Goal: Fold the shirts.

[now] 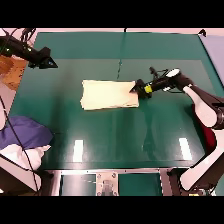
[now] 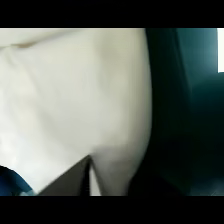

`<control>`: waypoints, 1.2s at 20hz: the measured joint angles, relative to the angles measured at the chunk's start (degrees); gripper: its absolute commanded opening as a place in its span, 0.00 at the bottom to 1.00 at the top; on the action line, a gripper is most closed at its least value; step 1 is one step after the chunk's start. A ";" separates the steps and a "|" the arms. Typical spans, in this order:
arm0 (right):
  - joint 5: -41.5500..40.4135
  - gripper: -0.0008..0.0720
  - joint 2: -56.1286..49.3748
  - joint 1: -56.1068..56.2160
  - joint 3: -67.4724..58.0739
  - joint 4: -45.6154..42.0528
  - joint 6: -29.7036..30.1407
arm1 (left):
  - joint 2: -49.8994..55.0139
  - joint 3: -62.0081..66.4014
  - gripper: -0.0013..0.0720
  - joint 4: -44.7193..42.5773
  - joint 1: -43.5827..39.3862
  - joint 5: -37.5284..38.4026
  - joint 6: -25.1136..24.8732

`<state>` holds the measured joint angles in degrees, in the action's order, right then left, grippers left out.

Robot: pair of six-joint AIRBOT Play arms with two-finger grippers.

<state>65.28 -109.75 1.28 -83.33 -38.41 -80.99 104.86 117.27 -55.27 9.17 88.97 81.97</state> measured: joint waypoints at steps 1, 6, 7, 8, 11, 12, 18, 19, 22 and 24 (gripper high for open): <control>-0.26 0.03 -0.35 0.63 -0.24 2.47 1.20 | -0.02 0.02 0.05 -0.76 0.02 0.00 0.04; 1.18 0.03 3.23 0.28 -6.25 10.51 3.82 | -0.02 0.00 0.05 -4.07 0.02 0.11 0.24; 1.97 0.03 5.20 -0.90 -7.50 10.95 3.78 | -0.02 0.00 0.05 -4.28 0.00 0.20 0.24; 2.27 0.03 7.17 -2.25 -8.37 11.13 3.56 | -0.02 0.00 0.05 -4.48 0.00 0.28 0.24; 3.32 0.03 14.10 -8.52 -9.99 12.22 2.45 | -0.02 0.02 0.05 -4.87 0.02 0.83 0.28; 3.96 0.03 16.06 -11.04 -10.21 12.22 2.03 | -0.02 0.00 0.05 -4.92 0.00 1.03 0.35; 5.42 0.03 25.44 -30.91 -10.84 12.50 -0.48 | -0.02 0.00 0.05 -5.16 0.02 1.51 0.68; 6.08 0.03 26.23 -34.56 -10.88 12.50 -0.79 | -0.02 0.00 0.05 -5.18 0.02 1.51 0.68; 7.72 0.03 27.43 -44.44 -10.91 10.99 -1.18 | -0.02 0.00 0.05 -5.18 0.02 1.51 0.74; 9.22 0.03 27.78 -50.12 -10.93 9.49 -1.31 | -0.02 -0.17 0.05 -5.20 0.00 1.55 1.20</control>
<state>74.50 -81.97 -48.84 -94.26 -28.93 -82.30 104.84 117.10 -60.47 9.17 90.52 83.18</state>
